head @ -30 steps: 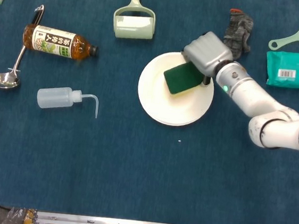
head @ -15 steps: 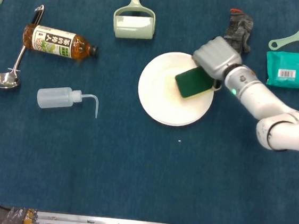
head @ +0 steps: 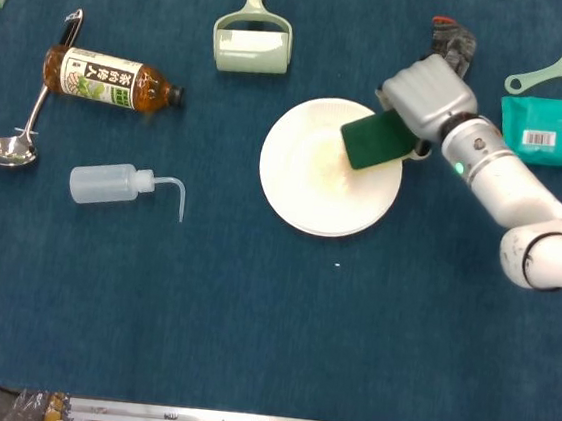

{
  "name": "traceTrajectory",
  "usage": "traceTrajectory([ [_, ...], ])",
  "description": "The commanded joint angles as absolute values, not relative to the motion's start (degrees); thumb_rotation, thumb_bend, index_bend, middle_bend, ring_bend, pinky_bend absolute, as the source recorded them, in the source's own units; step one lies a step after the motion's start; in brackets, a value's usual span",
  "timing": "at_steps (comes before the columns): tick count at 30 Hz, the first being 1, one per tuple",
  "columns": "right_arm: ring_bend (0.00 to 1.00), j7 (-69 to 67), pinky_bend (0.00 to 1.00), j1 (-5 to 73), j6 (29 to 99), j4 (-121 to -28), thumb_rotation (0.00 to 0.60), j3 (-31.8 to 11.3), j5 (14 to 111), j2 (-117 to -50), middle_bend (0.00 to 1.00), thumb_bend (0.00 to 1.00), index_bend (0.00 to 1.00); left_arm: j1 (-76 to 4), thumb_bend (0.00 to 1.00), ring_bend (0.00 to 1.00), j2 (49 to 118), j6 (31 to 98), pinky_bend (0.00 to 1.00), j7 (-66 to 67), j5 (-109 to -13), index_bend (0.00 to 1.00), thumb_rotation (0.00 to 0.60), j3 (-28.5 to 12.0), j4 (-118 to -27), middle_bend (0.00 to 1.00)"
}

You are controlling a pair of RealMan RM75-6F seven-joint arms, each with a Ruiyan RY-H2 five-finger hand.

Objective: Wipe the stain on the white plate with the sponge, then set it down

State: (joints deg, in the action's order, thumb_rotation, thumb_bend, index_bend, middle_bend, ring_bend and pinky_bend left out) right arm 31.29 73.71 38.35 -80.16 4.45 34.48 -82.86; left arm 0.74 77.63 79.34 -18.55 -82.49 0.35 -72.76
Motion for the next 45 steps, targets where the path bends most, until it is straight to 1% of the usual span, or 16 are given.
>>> traceTrajectory([
  [1, 0.46, 30.6, 0.28, 73.9, 37.5, -79.4, 0.6, 3.2, 35.8, -84.1, 0.56, 0.01, 0.52, 0.8, 0.0, 0.25, 77.6, 79.3, 0.51, -18.7, -82.4, 0.38, 0.6, 0.4, -72.7, 0.19],
  [6, 0.46, 29.9, 0.28, 74.6, 34.9, -76.3, 0.6, 2.0, 36.9, -87.1, 0.56, 0.01, 0.52, 1.1, 0.0, 0.25, 77.6, 79.3, 0.51, -19.6, -82.2, 0.38, 0.6, 0.5, -72.0, 0.19],
  [12, 0.46, 29.1, 0.28, 74.3, 32.1, -72.0, 0.6, 2.7, 37.2, -89.4, 0.56, 0.01, 0.52, 1.4, 0.0, 0.25, 77.6, 79.0, 0.51, -20.5, -81.9, 0.38, 0.6, 0.6, -71.2, 0.19],
  [17, 0.46, 29.0, 0.28, 73.3, 32.4, -71.7, 0.6, 3.8, 37.0, -88.4, 0.56, 0.01, 0.52, 1.2, 0.0, 0.25, 77.7, 79.0, 0.51, -20.5, -82.1, 0.38, 0.6, 0.5, -71.2, 0.19],
  [23, 0.46, 29.7, 0.28, 72.0, 34.2, -74.2, 0.6, 5.5, 35.6, -85.4, 0.57, 0.01, 0.52, 0.9, 0.0, 0.25, 77.6, 79.2, 0.51, -19.6, -82.4, 0.38, 0.6, 0.4, -72.1, 0.19],
  [29, 0.46, 29.5, 0.28, 70.5, 37.8, -79.3, 0.6, 5.6, 35.2, -81.3, 0.57, 0.01, 0.52, 0.7, 0.0, 0.25, 77.4, 79.1, 0.51, -18.8, -82.5, 0.38, 0.6, 0.2, -72.9, 0.19],
  [35, 0.46, 27.0, 0.28, 66.3, 43.6, -89.3, 0.6, 5.2, 39.1, -74.1, 0.57, 0.01, 0.52, 0.3, 0.0, 0.25, 77.2, 79.2, 0.51, -18.4, -82.6, 0.38, 0.6, 0.0, -73.5, 0.19],
  [39, 0.46, 25.8, 0.28, 62.2, 47.9, -96.2, 0.6, 6.6, 43.7, -69.3, 0.57, 0.01, 0.52, 0.2, 0.0, 0.26, 77.5, 79.4, 0.51, -18.7, -82.9, 0.35, 0.6, -0.1, -73.4, 0.2],
  [45, 0.46, 24.6, 0.28, 56.1, 52.6, -102.9, 0.6, 9.4, 50.3, -65.0, 0.57, 0.01, 0.52, -0.3, 0.0, 0.26, 77.5, 79.5, 0.51, -18.3, -83.2, 0.3, 0.6, -0.2, -73.8, 0.2],
])
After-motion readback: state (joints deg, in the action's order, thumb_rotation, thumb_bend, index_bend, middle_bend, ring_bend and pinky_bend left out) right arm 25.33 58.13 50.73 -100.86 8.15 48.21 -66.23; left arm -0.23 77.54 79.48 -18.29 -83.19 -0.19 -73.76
